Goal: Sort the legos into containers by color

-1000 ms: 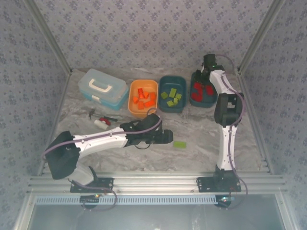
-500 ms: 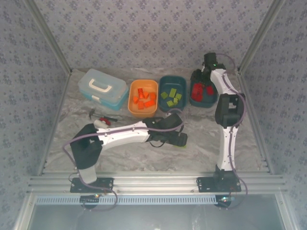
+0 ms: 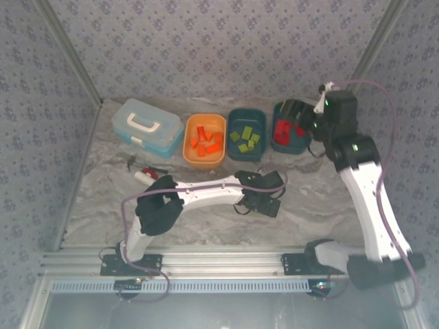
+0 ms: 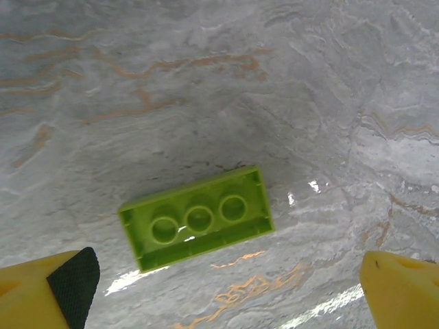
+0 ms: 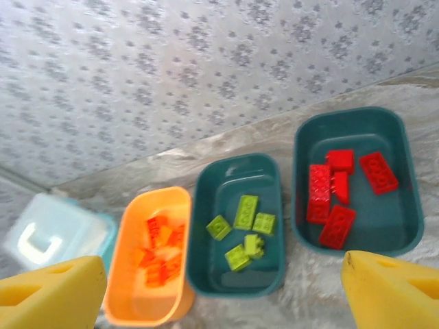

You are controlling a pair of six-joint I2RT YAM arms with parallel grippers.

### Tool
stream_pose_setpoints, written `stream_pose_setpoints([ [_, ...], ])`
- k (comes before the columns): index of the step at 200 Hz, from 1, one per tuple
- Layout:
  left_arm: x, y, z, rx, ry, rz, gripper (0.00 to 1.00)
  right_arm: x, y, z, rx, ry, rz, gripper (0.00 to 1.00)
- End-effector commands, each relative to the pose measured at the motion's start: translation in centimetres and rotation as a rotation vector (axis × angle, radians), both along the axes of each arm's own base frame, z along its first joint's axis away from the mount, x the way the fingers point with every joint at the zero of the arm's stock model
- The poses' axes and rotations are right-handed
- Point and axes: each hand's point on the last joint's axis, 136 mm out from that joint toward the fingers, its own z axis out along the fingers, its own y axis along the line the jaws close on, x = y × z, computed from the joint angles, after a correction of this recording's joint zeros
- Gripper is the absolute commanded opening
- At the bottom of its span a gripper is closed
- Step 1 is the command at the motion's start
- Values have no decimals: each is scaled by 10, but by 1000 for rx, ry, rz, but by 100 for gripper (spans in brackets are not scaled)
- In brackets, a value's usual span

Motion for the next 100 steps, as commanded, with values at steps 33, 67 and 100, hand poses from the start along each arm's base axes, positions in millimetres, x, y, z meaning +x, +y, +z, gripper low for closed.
stream_pose_setpoints([
  [33, 1, 10, -19, 125, 14, 69, 99, -87, 31, -36, 107, 78, 188, 92],
  [67, 1, 10, -27, 152, 11, 96, 99, -125, 24, -26, 121, 51, 216, 91],
  [100, 4, 2, -33, 145, 12, 110, 99, -137, 21, -12, 126, 14, 224, 91],
])
